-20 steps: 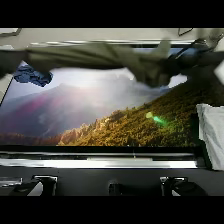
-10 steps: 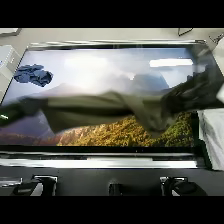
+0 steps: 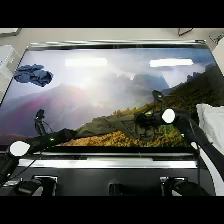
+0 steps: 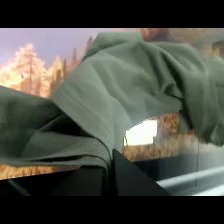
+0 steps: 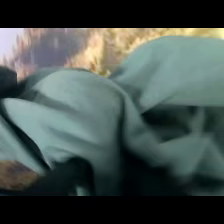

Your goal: Fold the clothes and pants, and hang the long-sleeved shirts on hangers.

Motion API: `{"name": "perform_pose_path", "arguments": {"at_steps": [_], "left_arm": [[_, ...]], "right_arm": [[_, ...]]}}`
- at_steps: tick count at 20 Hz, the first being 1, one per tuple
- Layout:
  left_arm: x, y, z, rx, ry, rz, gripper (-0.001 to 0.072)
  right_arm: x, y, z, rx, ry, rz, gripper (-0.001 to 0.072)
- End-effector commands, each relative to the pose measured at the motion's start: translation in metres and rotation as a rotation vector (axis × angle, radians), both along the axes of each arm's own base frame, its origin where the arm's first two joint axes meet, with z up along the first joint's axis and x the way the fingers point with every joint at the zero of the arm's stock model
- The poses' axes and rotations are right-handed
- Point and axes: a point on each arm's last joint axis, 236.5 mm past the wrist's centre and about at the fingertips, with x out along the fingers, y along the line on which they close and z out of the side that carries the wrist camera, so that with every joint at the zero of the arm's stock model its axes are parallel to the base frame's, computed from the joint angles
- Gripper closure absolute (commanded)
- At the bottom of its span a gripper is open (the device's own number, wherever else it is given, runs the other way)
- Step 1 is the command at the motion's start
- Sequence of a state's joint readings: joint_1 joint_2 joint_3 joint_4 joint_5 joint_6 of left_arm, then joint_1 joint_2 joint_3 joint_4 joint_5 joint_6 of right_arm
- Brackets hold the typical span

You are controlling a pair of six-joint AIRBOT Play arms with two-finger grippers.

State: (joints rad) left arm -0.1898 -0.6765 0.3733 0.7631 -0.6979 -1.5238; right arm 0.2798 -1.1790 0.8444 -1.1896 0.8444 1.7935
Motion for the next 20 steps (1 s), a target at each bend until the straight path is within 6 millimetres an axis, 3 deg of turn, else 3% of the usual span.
{"name": "perform_pose_path", "arguments": {"at_steps": [1,3,5,6,8,10,12,15,20], "left_arm": [[0.010,0.006,-0.008,0.000,-0.020,0.067,0.0683],[0.012,0.012,-0.008,0.000,-0.015,0.086,0.0682],[0.013,0.015,-0.008,0.000,-0.013,0.098,0.0683],[0.013,0.015,-0.008,0.000,-0.013,0.098,0.0682],[0.013,0.015,-0.008,0.000,-0.012,0.097,0.0683],[0.013,0.015,-0.008,0.000,-0.012,0.097,0.0683],[0.011,0.014,-0.009,-0.001,-0.006,0.091,0.0683],[0.006,0.011,-0.011,-0.003,0.012,0.073,0.0683],[0.007,0.011,-0.011,-0.003,0.012,0.074,0.0683]], "right_arm": [[0.017,0.004,0.007,0.063,0.025,-0.038,0.0026],[0.033,-0.032,0.046,0.060,0.025,-0.035,0.0028],[0.036,-0.087,0.077,0.055,0.052,-0.073,0.0031],[0.021,-0.110,0.080,0.059,0.125,-0.088,0.0033],[-0.030,-0.130,0.062,0.061,0.319,-0.052,0.0032],[-0.073,-0.114,0.032,0.100,0.442,-0.010,0.0027],[-0.092,-0.081,-0.002,0.195,0.456,-0.052,0.0020],[-0.087,-0.041,-0.031,0.325,0.389,-0.154,0.0022],[-0.057,-0.024,-0.047,0.298,0.255,-0.212,0.0033]]}}
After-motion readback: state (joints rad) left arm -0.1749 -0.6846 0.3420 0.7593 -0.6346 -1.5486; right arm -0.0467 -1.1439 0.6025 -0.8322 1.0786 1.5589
